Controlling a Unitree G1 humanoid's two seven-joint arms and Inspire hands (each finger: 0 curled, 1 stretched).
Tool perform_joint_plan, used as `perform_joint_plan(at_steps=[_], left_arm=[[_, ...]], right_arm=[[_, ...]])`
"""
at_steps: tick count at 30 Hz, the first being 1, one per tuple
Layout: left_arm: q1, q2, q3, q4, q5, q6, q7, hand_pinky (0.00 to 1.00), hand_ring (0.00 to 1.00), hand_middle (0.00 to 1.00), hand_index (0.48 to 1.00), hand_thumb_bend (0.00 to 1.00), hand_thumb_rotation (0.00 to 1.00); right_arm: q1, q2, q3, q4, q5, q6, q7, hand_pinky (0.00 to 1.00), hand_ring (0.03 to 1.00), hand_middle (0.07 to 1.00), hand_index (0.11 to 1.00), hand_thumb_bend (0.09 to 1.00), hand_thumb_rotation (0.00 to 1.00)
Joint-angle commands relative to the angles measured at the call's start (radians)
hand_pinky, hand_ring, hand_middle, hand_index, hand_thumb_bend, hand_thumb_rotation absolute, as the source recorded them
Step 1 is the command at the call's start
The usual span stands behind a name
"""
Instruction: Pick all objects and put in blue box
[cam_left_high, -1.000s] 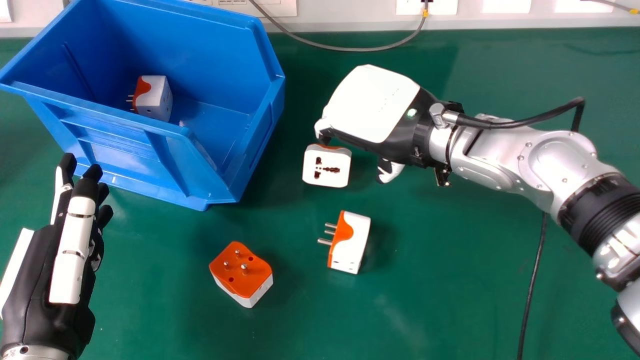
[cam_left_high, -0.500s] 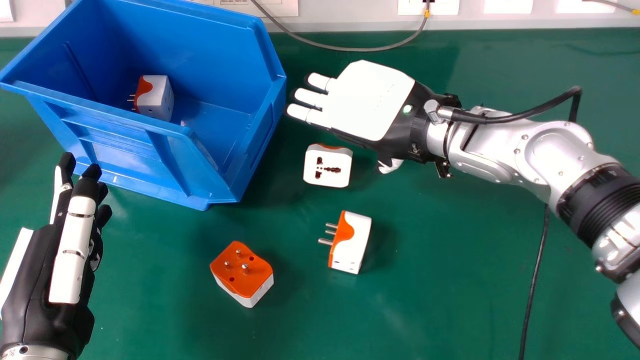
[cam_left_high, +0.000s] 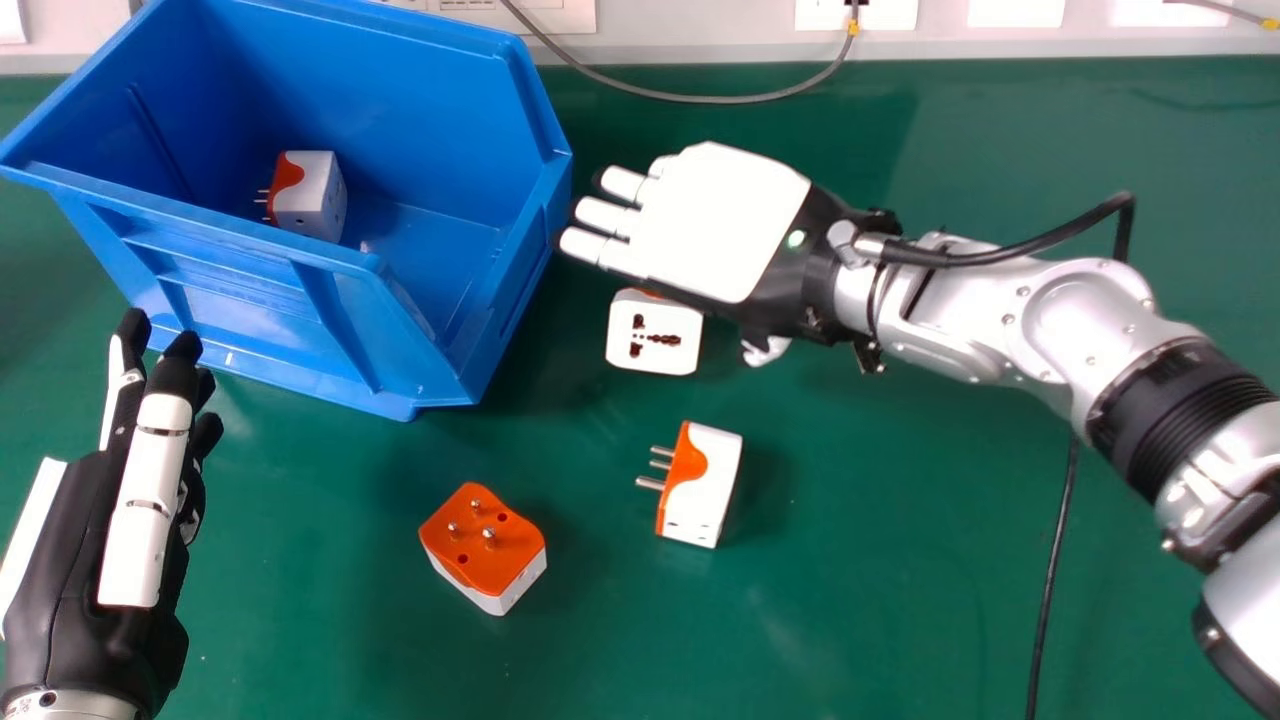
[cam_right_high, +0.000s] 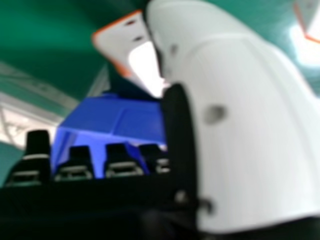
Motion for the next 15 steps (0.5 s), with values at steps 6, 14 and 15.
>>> perform_joint_plan(at_steps=[6, 14, 15], left_arm=[[0.014, 0.001, 0.008, -0.054, -0.003, -0.011, 0.002, 1.0, 1.0, 1.0, 1.0, 0.5, 0.93], [0.03, -0.002, 0.011, -0.065, -0.007, -0.01, 0.004, 1.0, 1.0, 1.0, 1.0, 0.5, 0.92], [0.031, -0.002, 0.01, -0.07, -0.006, -0.007, 0.007, 1.0, 1.0, 1.0, 1.0, 0.51, 0.92]], right_arm=[[-0.055, 0.03, 0.043, 0.063, -0.016, -0.009, -0.08, 0.88, 1.0, 1.0, 0.968, 0.434, 0.0], [-0.07, 0.053, 0.099, 0.132, -0.041, -0.013, -0.13, 0.86, 0.994, 1.0, 0.941, 0.452, 0.0], [-0.072, 0.056, 0.103, 0.14, -0.044, -0.011, -0.134, 0.86, 0.994, 1.0, 0.939, 0.455, 0.0]])
